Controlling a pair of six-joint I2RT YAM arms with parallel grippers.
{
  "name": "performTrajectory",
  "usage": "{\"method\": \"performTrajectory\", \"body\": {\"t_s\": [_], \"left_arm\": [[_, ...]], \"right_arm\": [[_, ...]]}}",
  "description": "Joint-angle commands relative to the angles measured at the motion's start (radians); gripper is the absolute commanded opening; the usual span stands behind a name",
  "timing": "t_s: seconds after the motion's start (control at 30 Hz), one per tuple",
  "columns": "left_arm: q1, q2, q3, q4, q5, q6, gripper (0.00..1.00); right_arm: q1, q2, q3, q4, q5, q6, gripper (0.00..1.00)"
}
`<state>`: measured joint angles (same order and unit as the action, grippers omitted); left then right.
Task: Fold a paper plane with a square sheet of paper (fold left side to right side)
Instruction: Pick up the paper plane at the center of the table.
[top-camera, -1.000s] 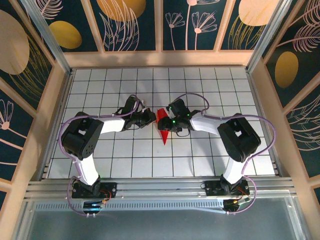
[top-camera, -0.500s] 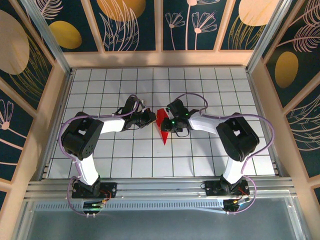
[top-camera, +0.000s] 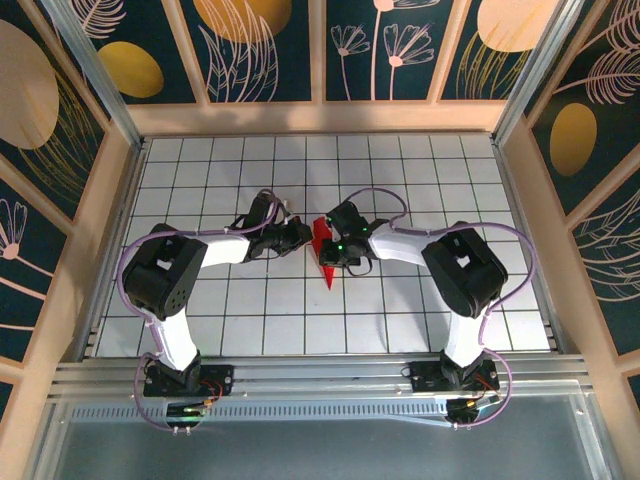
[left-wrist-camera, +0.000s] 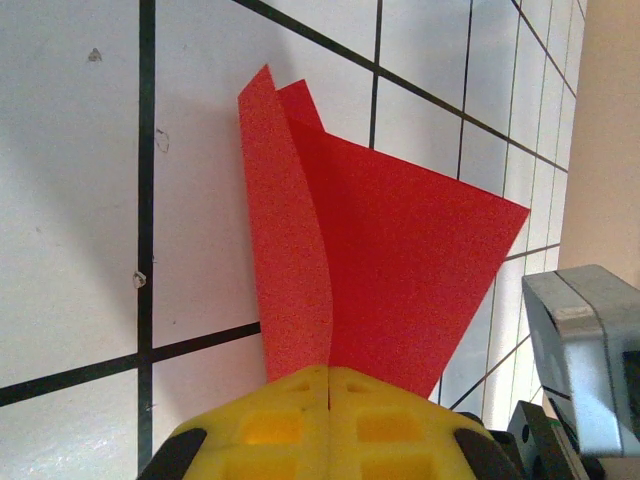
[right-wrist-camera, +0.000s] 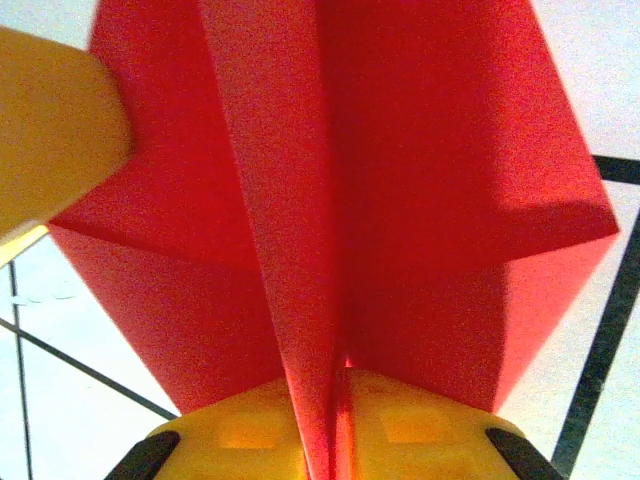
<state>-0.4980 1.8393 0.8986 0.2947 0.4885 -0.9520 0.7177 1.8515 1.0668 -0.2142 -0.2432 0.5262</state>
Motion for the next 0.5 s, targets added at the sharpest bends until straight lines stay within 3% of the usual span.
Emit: {"method": "performTrajectory", "body": {"t_s": [0.0,0.07,0.23,0.33,0.47], "left_arm": [[-0.008,-0.009,-0.015,0.006,-0.006,-0.002,0.0],[-0.008,-0.013,-0.015,0.008,-0.009,-0.002,0.0],[-0.008,-0.063,-0.029,0.011,-0.04,0.003,0.13],[-0.008,-0.119,-0.038,-0.008,-0.082,0.023,0.24],[-0.005,-0.273,-0.046,-0.101,-0.198,0.083,0.45]], "right_arm": [[0.014,0.022,0.031,-0.038,0.03,-0.003,0.14],[0.015,0.023,0.033,-0.04,0.03,-0.003,0.12],[0.017,0.008,0.039,-0.047,0.033,-0.002,0.01],[0.015,-0.012,0.06,-0.081,0.053,-0.007,0.0],[0.006,-0.044,0.108,-0.16,0.114,-0.016,0.0]]}}
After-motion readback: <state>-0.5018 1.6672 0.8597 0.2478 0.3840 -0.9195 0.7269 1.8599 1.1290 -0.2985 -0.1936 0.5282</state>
